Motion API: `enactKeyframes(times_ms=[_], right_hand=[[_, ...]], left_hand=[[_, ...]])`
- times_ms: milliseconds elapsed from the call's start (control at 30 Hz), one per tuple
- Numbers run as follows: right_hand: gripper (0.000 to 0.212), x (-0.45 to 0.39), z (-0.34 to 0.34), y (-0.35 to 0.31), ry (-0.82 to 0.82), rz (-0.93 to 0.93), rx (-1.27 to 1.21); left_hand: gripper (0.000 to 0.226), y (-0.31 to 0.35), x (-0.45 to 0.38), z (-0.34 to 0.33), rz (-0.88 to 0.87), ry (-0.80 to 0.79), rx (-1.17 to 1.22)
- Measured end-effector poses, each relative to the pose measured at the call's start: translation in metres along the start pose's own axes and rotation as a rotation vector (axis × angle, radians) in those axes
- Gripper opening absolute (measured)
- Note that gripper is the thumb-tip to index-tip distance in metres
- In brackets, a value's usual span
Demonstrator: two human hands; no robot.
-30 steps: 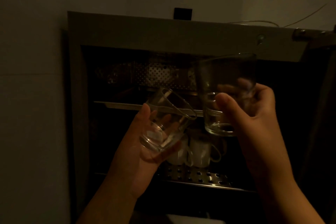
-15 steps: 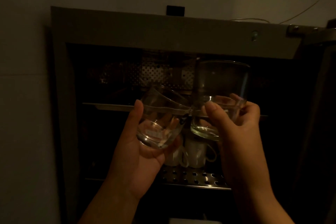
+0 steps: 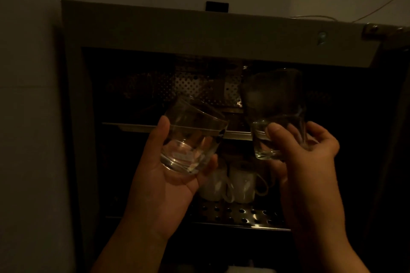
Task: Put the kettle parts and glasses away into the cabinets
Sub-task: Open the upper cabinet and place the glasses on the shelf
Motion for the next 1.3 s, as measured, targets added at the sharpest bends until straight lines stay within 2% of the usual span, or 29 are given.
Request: enactKeyframes(times_ms=[100,167,233,433,533,633,900,1067,1300], right_hand=[[0.076,-0.004,0.005,-0.002,-0.023,0.037,0.098],[0.063,-0.006,0.009,-0.004,-0.025,0.102,0.179],[0.060,-0.009,0.013,-0.007,-0.013,0.180,0.240],[0.060,-0.012,0.016,-0.013,-0.020,0.328,0.302],[0.060,-0.012,0.013,-0.013,-0.018,0.380,0.342],[0.060,-0.011,0.011,-0.016,0.010,0.441,0.419],[0.062,-0.006,0.000,-0.022,0.010,0.607,0.608],[0.062,-0.006,-0.001,-0.023,0.019,0.635,0.645],[0.066,-0.004,-0.011,-0.020,0.003,0.720,0.874]], left_hand=[[0.046,0.012,-0.005,0.005,-0.070,0.016,-0.040],[0.039,0.019,-0.010,0.007,-0.120,0.016,-0.070],[0.039,0.027,-0.015,0.010,-0.168,0.019,-0.100],[0.051,0.043,-0.020,0.007,-0.326,0.059,-0.269],[0.073,0.047,-0.019,0.007,-0.404,0.114,-0.364],[0.082,0.052,-0.017,0.002,-0.492,0.113,-0.493],[0.080,0.065,-0.006,-0.016,-0.823,0.080,-0.831],[0.087,0.069,-0.007,-0.015,-0.940,0.108,-1.009],[0.078,0.073,0.001,-0.025,-1.164,0.111,-1.268]])
Point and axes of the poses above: each hand's wrist, its own x-axis away from the middle knuckle, its own z-axis out of the back of the hand, y = z × x, the point moved 9 cm from there along -x, towards the middle knuckle, and after that the axes turned 1 degree about -x, right-handed, at the moved point
